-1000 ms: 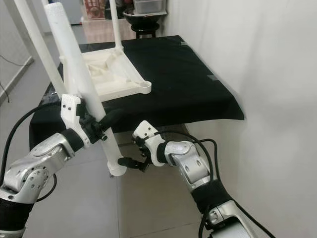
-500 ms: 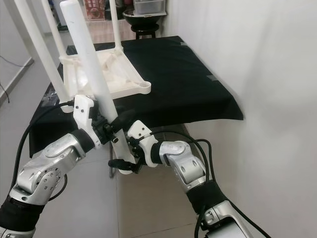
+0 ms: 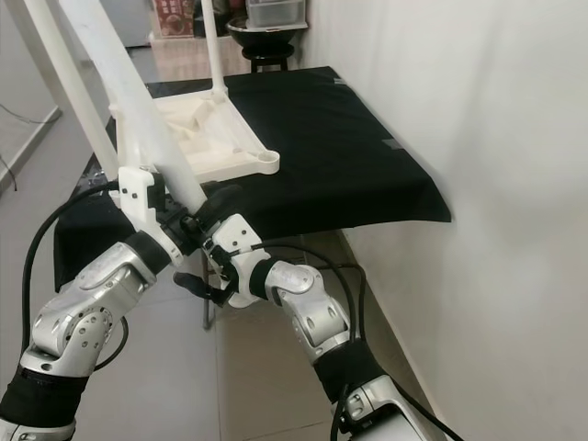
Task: Building children table
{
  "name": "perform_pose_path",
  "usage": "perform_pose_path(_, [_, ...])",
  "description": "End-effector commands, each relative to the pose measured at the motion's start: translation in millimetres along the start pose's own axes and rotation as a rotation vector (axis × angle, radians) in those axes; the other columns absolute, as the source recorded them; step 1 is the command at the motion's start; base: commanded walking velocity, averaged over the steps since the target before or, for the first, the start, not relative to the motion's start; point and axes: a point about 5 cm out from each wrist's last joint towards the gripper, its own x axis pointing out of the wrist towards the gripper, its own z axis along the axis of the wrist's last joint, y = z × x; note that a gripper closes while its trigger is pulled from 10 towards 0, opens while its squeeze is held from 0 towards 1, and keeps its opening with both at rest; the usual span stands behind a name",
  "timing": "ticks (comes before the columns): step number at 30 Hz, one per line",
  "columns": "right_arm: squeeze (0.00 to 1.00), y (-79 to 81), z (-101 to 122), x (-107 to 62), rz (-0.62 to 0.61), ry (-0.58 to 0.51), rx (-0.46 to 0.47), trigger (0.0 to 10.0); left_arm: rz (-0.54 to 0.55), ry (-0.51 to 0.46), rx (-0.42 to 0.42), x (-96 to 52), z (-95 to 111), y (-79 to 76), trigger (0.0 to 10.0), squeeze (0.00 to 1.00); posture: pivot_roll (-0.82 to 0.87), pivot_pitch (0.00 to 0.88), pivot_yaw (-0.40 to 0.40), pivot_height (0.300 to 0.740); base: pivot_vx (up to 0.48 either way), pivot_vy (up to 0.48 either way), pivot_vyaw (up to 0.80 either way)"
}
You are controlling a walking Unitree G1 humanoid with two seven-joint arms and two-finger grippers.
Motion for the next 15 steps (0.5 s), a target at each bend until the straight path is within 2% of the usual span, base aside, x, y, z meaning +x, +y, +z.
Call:
perform_pose_path(1, [0.0,5.2,0.2,7.0,0.004,-0.018,-0.008,5.2,-0.043,-0.04,-0.016,5.8,7.3,-8.4,0.0,0.0,-0.05,0.009,0.023,0.74,0.0,0.0,0.0])
perform_pose_path(2, [0.0,4.6,0.4,8.3,-0.006,-0.025,-0.018,3.1,-0.044,-0.043,-0.018,6.2,7.6,-8.9,0.0,0.0,-0.05,0.009,0.023,0.74,0.0,0.0,0.0])
perform_pose_path(3, [0.0,4.6,0.4,8.3,-0.006,-0.025,-0.018,3.1,-0.044,-0.043,-0.018,6.2,7.6,-8.9,0.0,0.0,-0.05,0.009,0.023,0.74,0.0,0.0,0.0])
perform_pose_path(4, [0.0,3.2,1.0,9.2,-0.023,-0.034,-0.026,0.0,-0.045,-0.047,-0.024,6.8,7.7,-9.7,0.0,0.0,-0.05,0.009,0.021,0.74,0.0,0.0,0.0])
perform_pose_path(10, [0.0,-2.5,7.5,12.7,-0.076,-0.09,-0.025,0.0,-0.05,-0.049,-0.031,8.3,6.7,-12.3,0.0,0.0,-0.05,0.008,0.023,0.74,0.0,0.0,0.0])
perform_pose_path(15, [0.0,-4.3,8.5,14.3,-0.079,-0.093,-0.033,0.0,-0.058,-0.047,-0.035,9.0,5.6,-14.8,0.0,0.0,-0.05,0.008,0.022,0.74,0.0,0.0,0.0])
